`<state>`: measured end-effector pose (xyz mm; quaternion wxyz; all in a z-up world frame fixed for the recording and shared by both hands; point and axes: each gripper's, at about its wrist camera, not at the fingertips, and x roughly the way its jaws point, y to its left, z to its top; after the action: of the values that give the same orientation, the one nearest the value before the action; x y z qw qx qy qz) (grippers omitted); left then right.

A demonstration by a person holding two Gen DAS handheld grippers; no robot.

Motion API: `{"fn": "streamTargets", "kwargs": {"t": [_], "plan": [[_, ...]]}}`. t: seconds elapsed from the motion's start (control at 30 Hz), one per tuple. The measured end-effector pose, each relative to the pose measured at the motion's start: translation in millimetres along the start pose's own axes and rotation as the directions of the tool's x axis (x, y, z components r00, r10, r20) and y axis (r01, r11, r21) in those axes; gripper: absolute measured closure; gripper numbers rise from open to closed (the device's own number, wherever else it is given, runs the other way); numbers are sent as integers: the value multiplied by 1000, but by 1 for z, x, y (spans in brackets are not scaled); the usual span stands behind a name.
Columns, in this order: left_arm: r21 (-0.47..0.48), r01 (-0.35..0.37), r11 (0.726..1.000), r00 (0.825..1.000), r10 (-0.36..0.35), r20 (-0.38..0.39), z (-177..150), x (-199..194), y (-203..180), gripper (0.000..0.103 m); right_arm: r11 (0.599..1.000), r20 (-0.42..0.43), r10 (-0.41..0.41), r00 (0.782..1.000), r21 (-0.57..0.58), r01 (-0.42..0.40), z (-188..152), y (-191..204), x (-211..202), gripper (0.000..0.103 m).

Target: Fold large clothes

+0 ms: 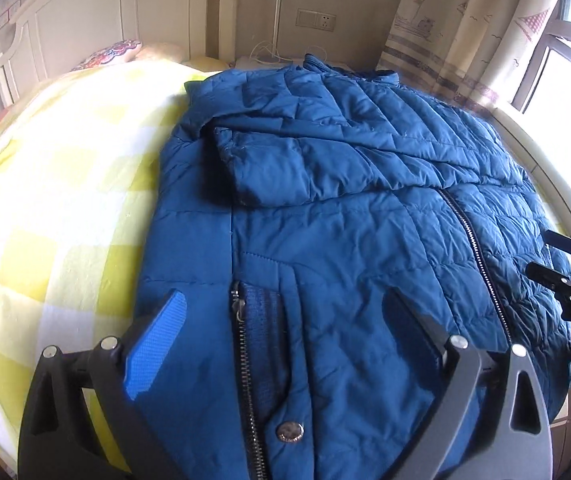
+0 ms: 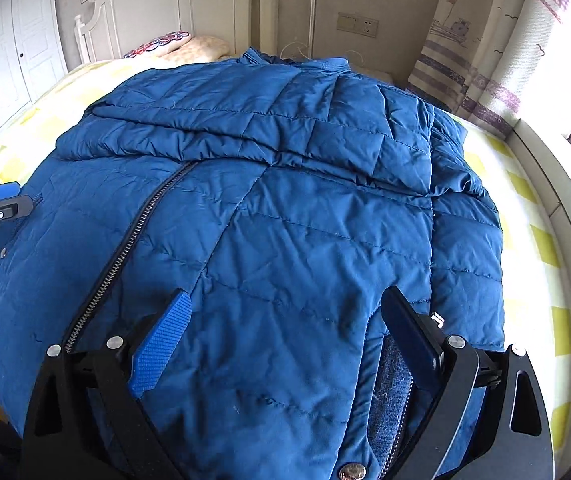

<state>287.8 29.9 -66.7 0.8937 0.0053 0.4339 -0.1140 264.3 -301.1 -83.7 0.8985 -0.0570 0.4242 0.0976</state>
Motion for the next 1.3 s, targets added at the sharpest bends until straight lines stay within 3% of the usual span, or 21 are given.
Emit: {"fn": "streamTargets", "kwargs": {"t": [0.13,0.37,0.5,0.63,0.73,0.8,0.9,1.0,1.07,1.1,1.2,1.3], "plan": [[81,-75,994,994,80,-71,-19,16,-8,2,1000,-67,-19,998,-12,18,-19,-2,11,11],[27,-87,996,996,87,-29,-28,5,2,3,998,-48,-39,998,42,41,-31,-9,-10,11],[60,-108,992,993,111,-42,-46,-1,2,2,994,-58,-38,998,97,44,-57,-24,-20,11],[59,-125,990,991,127,-33,-51,-8,2,3,995,-14,-7,1000,102,9,-79,-29,-31,11],[36,-85,996,996,85,-14,-35,-16,-7,3,991,-27,-22,999,128,25,-64,-27,-39,11],[82,-51,995,998,49,27,-17,-19,-30,3,995,29,-2,1000,101,-1,-43,-18,-42,11],[190,-71,979,996,60,59,8,-1,-75,3,1000,54,-14,998,-12,14,-3,3,-24,11],[245,-110,963,994,107,24,18,34,-101,3,996,23,-29,999,-86,31,32,15,13,11],[258,-117,959,992,123,-8,10,56,-102,2,995,-47,-48,998,-94,43,35,12,45,7],[227,-87,970,996,91,-7,9,56,-95,2,999,-69,-3,998,-48,0,33,5,56,5],[162,-37,986,999,41,-25,12,56,-81,2,999,-52,37,998,15,-36,33,-7,51,5],[186,-66,980,997,71,-23,11,59,-87,2,1000,-21,14,1000,19,-14,35,-10,42,6]]}}
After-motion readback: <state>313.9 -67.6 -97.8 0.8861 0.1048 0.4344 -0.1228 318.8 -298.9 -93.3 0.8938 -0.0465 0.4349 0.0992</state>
